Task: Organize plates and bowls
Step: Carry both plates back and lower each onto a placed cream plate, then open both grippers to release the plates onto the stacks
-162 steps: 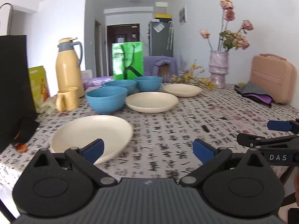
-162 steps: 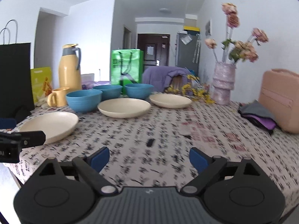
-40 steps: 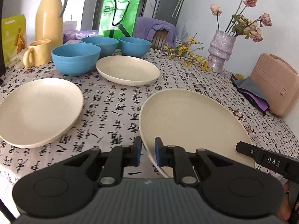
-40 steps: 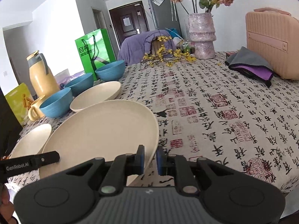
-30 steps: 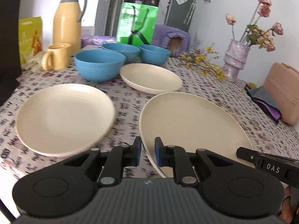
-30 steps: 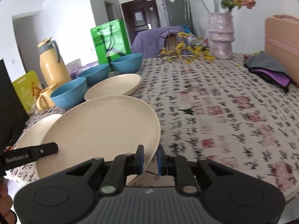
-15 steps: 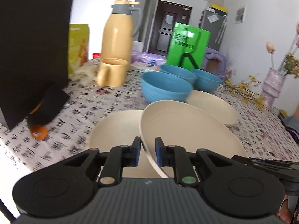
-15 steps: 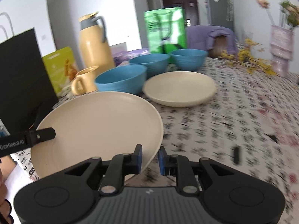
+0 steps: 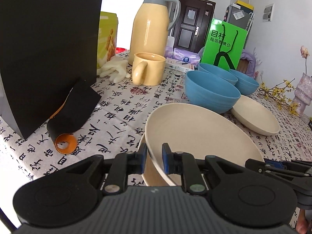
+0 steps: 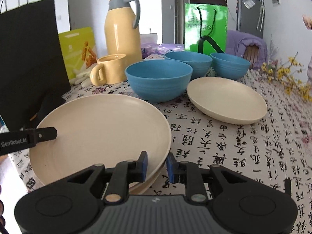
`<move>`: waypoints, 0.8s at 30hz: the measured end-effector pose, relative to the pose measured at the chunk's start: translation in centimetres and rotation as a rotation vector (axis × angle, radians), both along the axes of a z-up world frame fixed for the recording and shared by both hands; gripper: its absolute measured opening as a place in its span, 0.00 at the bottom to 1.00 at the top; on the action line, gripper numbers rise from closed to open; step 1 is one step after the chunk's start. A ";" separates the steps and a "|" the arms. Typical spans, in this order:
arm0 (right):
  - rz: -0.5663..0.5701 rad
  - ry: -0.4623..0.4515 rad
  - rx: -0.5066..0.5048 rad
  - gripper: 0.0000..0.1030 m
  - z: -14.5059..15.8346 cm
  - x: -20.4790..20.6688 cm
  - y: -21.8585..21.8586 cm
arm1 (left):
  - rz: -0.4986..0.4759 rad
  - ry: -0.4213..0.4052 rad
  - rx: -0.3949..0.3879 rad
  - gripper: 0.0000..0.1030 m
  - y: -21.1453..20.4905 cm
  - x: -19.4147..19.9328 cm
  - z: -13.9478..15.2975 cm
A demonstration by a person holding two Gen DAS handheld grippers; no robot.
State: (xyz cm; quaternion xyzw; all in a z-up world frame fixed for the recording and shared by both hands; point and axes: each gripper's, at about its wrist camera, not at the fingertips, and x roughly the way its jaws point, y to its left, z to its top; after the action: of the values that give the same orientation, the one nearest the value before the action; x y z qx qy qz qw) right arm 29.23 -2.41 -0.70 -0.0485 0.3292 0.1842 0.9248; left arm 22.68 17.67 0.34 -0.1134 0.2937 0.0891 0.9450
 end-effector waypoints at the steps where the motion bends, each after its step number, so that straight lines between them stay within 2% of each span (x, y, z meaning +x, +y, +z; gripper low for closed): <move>1: 0.003 -0.005 -0.011 0.22 0.0 -0.1 0.3 | 0.001 0.001 0.002 0.15 0.1 0.0 -0.1; 5: 0.012 -0.011 -0.022 0.28 -0.1 -0.2 0.7 | -0.007 0.007 0.001 0.17 0.2 0.0 -0.3; 13: 0.019 -0.019 -0.029 0.27 -0.2 -0.7 0.4 | 0.006 0.018 0.009 0.20 0.3 -0.5 -0.5; 20: 0.014 -0.048 0.002 0.32 1.0 -1.7 -0.8 | 0.011 -0.009 0.034 0.21 -0.4 -2.0 0.6; 24: 0.001 -0.078 0.021 0.33 1.8 -2.7 -2.1 | -0.001 -0.045 0.057 0.30 -1.8 -3.3 1.8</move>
State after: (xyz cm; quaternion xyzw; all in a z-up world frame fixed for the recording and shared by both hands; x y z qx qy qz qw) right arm 26.57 -4.56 1.14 -0.0463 0.2908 0.1862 0.9373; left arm 19.38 15.91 2.09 -0.0884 0.2698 0.0943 0.9542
